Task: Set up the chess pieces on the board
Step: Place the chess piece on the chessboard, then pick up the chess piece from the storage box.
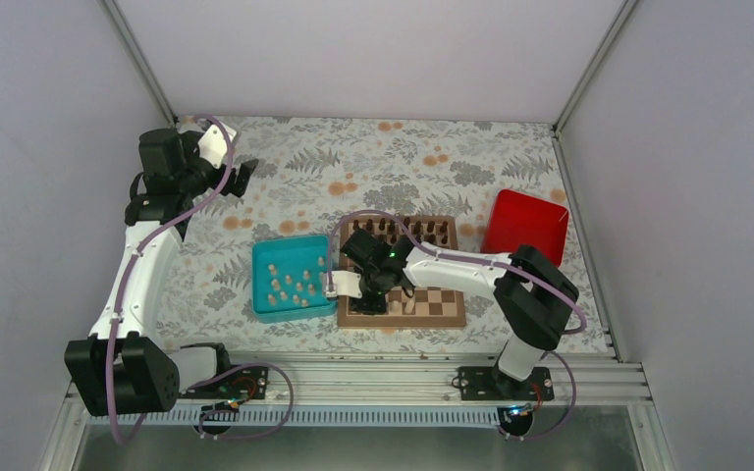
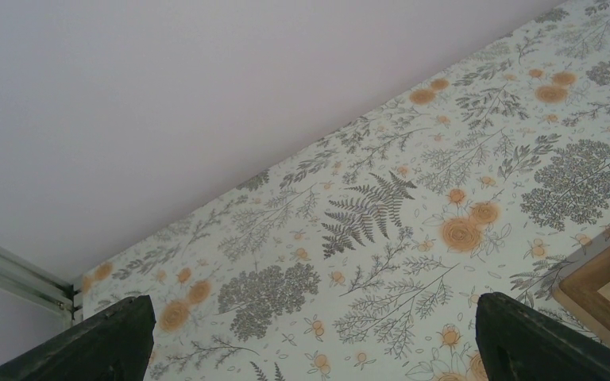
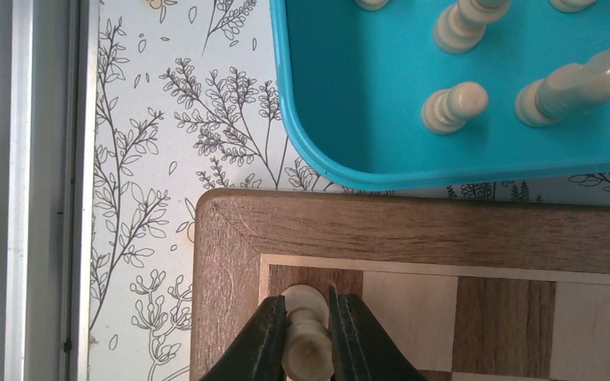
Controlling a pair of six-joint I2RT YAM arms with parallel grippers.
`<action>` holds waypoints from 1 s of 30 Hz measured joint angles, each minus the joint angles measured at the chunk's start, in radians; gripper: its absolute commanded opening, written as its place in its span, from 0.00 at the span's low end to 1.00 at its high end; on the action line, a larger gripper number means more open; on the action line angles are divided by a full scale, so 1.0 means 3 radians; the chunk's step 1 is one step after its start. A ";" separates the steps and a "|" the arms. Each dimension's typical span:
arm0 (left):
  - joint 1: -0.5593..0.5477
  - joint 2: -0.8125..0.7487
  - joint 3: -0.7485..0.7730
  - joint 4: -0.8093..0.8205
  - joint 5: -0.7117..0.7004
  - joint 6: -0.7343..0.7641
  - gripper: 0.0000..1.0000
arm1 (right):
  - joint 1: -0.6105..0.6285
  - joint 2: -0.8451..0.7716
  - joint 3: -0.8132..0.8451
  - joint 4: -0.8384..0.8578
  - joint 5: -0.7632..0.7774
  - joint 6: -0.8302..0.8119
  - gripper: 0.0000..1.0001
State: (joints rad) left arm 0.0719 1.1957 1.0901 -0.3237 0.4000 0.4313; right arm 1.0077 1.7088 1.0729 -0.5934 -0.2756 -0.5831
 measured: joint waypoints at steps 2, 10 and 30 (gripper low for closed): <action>0.0000 0.0000 0.0000 0.0000 0.0000 0.0000 1.00 | 0.0000 0.0001 0.0000 0.0001 0.0001 -0.0009 0.23; 0.0000 0.0000 0.0000 0.0001 0.0000 0.0001 1.00 | 0.0000 -0.0001 0.0075 -0.0121 0.0060 -0.0072 0.44; 0.0000 -0.0001 0.0000 0.0004 0.0001 0.0000 1.00 | 0.0121 0.1208 0.2430 -0.0492 0.0175 -0.0126 0.45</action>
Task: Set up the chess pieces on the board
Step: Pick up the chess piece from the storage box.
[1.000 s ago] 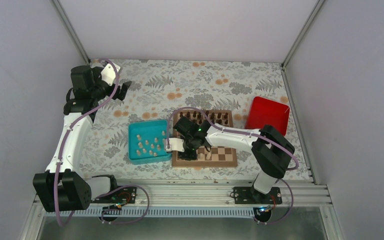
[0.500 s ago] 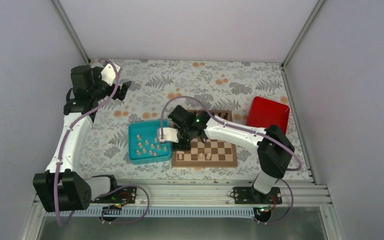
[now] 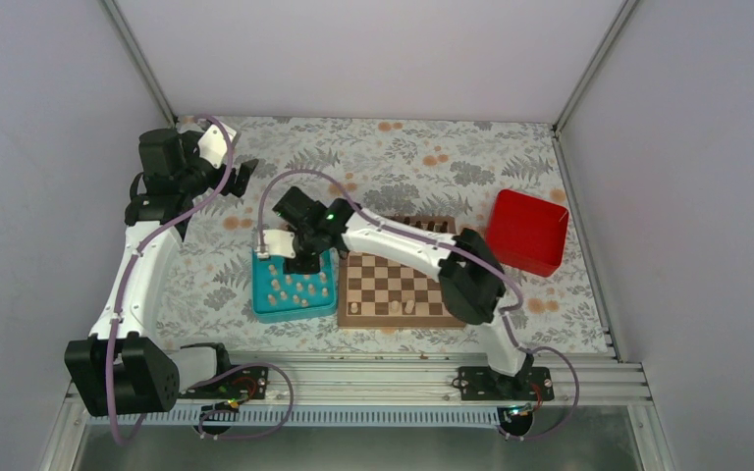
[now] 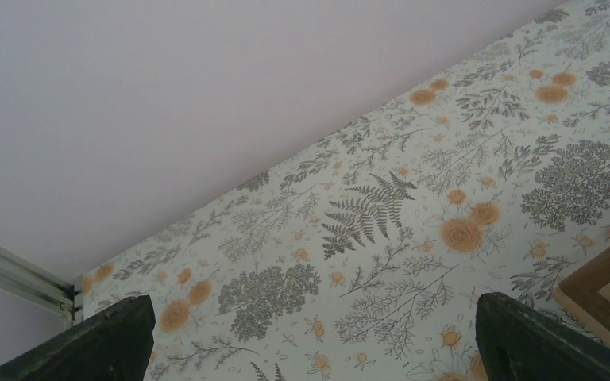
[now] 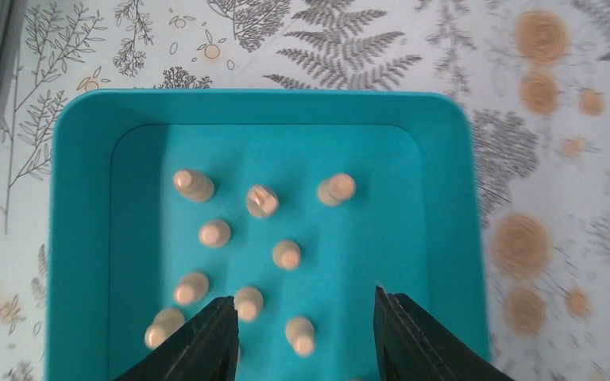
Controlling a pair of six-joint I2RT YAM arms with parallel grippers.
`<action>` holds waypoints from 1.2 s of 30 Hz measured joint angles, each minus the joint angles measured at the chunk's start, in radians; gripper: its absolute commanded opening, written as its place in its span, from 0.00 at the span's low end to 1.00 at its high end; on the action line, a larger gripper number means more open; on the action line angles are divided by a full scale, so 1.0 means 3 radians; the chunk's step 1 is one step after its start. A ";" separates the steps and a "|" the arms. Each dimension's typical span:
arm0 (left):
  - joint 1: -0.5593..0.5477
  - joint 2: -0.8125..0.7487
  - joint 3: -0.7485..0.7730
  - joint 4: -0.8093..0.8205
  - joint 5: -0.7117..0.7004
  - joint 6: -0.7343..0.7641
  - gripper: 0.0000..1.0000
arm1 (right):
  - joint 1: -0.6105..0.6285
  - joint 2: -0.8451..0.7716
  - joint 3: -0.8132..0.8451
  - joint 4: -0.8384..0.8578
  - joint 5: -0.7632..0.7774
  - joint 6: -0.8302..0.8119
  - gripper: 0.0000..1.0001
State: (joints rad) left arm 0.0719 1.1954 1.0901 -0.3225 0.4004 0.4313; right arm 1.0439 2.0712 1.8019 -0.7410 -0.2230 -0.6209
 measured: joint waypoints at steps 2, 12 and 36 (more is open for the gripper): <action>0.0000 -0.0003 0.0000 0.0000 -0.0004 -0.0003 1.00 | 0.0056 0.0165 0.0093 -0.0003 0.0003 0.0000 0.44; 0.0000 -0.0081 -0.0003 0.0041 -0.0089 -0.0008 1.00 | 0.0141 0.0599 0.0238 0.0261 0.0174 0.0004 0.42; 0.0000 -0.0173 -0.0053 0.0123 -0.0088 -0.0020 1.00 | 0.0137 0.0922 0.0437 0.0613 0.0271 0.0080 0.31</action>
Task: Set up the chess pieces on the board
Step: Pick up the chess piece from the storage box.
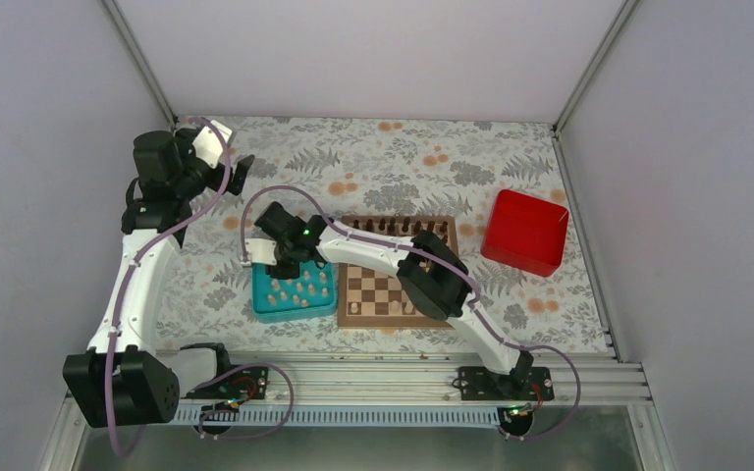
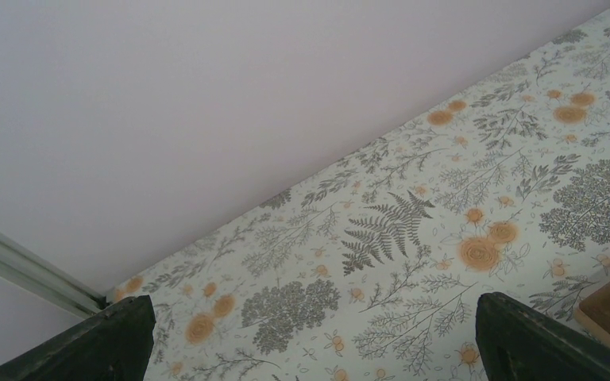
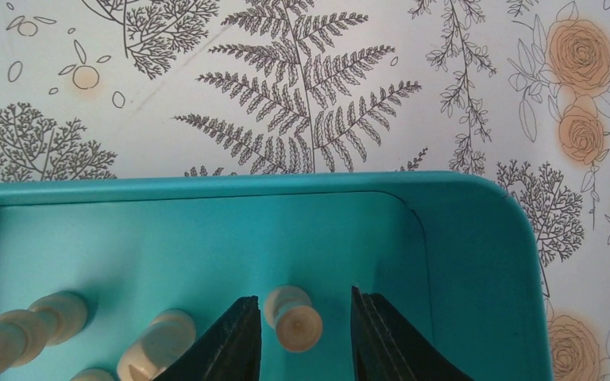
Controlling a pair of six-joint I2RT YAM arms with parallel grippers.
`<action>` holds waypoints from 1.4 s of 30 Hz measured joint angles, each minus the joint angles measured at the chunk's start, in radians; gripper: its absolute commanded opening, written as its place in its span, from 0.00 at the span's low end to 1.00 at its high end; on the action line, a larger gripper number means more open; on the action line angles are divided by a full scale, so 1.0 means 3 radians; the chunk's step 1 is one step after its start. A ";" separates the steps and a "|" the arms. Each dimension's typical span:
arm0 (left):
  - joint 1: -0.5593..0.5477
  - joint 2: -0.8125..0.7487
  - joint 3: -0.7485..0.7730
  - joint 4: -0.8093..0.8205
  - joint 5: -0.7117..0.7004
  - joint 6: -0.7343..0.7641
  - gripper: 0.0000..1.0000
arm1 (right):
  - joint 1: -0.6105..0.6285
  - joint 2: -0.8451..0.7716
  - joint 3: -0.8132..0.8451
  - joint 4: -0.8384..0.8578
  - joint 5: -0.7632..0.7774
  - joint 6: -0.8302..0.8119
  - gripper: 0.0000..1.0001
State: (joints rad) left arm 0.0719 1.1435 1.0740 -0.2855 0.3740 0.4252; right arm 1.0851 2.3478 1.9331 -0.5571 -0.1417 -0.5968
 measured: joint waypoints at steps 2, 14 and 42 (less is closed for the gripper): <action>0.0000 0.0000 0.0000 0.0000 0.0000 0.0000 1.00 | 0.0000 0.0001 0.0000 -0.0018 -0.0008 0.0000 0.30; 0.0000 0.0000 0.0000 0.0000 0.0003 0.0000 1.00 | -0.0001 0.0081 0.0069 -0.0053 -0.0043 0.0013 0.24; 0.0000 -0.0001 0.0000 0.0000 -0.0004 0.0001 1.00 | -0.0385 -0.0830 -0.0216 -0.0393 -0.0191 0.0076 0.04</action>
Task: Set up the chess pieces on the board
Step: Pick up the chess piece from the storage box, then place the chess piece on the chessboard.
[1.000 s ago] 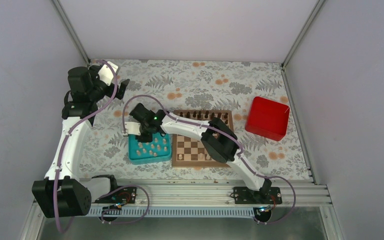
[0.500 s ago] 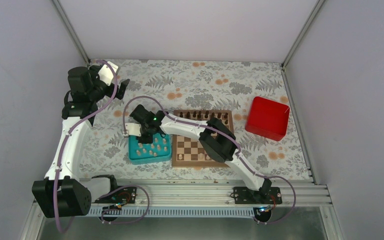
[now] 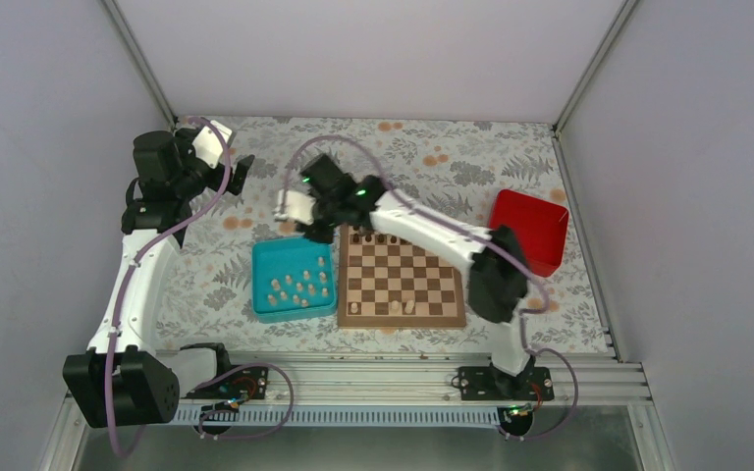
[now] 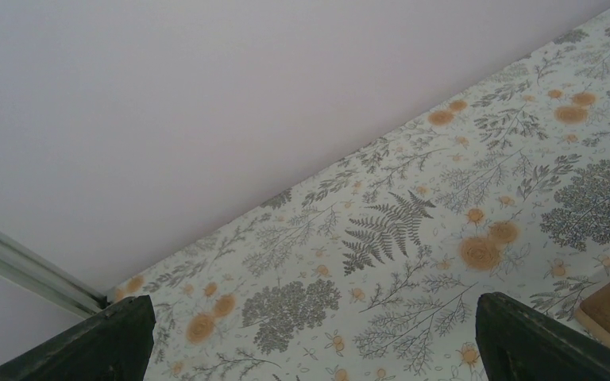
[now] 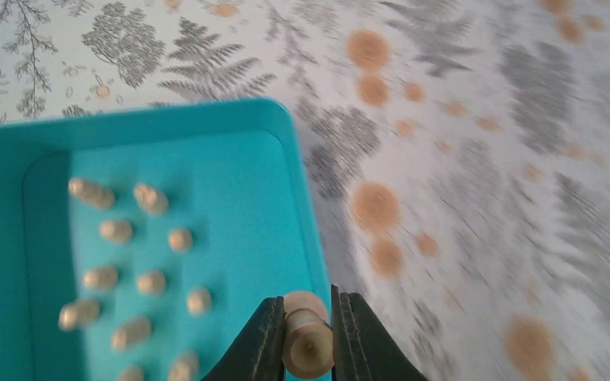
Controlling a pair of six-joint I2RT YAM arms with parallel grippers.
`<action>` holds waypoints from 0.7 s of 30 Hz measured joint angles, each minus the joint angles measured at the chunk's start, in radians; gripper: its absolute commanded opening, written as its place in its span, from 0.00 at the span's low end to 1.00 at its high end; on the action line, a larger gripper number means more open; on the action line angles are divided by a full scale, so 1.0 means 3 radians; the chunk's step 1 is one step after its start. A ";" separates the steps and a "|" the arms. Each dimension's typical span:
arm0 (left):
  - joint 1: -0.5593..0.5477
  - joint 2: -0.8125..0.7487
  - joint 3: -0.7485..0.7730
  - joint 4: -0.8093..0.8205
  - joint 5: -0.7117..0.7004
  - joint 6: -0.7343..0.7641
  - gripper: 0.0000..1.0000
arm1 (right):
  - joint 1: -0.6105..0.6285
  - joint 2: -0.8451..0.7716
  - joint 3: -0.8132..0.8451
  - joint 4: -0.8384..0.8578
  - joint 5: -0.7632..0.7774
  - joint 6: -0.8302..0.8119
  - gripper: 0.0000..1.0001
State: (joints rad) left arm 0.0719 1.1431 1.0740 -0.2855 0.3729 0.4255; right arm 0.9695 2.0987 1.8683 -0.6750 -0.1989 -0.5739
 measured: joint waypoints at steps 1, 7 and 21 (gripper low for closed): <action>0.0001 0.0000 0.0000 0.0000 -0.0001 0.0000 1.00 | -0.0080 -0.0249 -0.0174 -0.0013 -0.0010 -0.0004 0.04; 0.0010 0.0000 0.0000 0.0000 -0.0009 0.0000 1.00 | -0.0581 -0.1486 -0.1331 -0.0033 -0.0008 -0.0008 0.04; 0.0017 0.0015 0.0000 -0.0001 -0.0017 0.0000 1.00 | -0.1371 -0.3418 -0.3483 -0.0371 0.0032 -0.0229 0.04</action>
State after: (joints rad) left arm 0.0769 1.1477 1.0740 -0.2859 0.3679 0.4255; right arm 0.5583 1.0733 0.8234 -0.7864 -0.1894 -0.6426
